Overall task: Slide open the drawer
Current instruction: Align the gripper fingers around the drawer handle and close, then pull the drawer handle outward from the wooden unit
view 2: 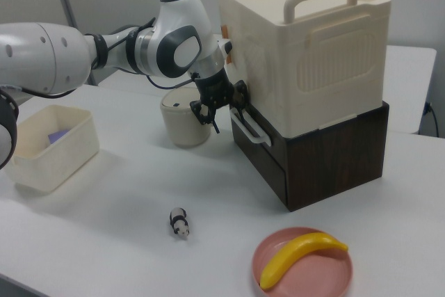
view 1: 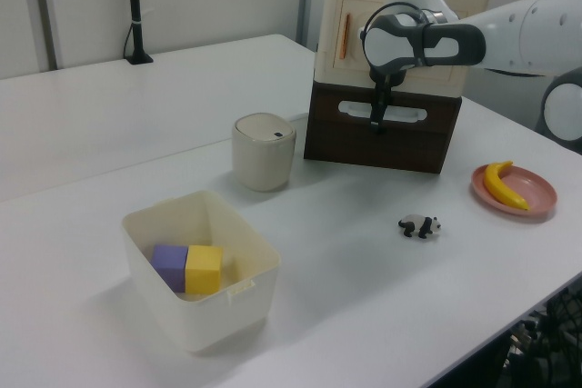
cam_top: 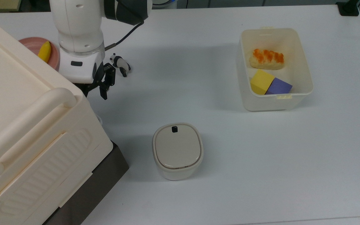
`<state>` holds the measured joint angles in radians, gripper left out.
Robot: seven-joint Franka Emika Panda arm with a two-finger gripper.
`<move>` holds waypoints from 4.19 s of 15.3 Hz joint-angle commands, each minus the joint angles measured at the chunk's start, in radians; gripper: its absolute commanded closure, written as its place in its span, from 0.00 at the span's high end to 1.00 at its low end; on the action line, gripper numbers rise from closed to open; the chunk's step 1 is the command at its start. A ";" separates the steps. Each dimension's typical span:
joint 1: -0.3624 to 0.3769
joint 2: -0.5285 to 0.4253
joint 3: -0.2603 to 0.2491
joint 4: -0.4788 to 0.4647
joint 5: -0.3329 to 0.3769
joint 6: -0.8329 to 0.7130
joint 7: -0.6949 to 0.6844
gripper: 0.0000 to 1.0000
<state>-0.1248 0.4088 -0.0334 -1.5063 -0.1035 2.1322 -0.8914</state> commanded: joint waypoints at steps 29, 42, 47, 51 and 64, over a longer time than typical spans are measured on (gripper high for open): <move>-0.013 0.012 0.004 0.008 -0.013 0.063 -0.012 0.30; -0.012 0.012 0.004 0.008 -0.013 0.063 -0.014 0.08; -0.012 0.005 0.006 0.005 -0.008 0.063 -0.011 0.05; -0.013 -0.010 0.013 -0.003 -0.007 0.061 -0.011 0.05; -0.010 -0.079 0.038 -0.086 -0.004 0.051 -0.004 0.05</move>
<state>-0.1306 0.4028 -0.0272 -1.5198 -0.1040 2.1770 -0.9165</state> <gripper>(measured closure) 0.881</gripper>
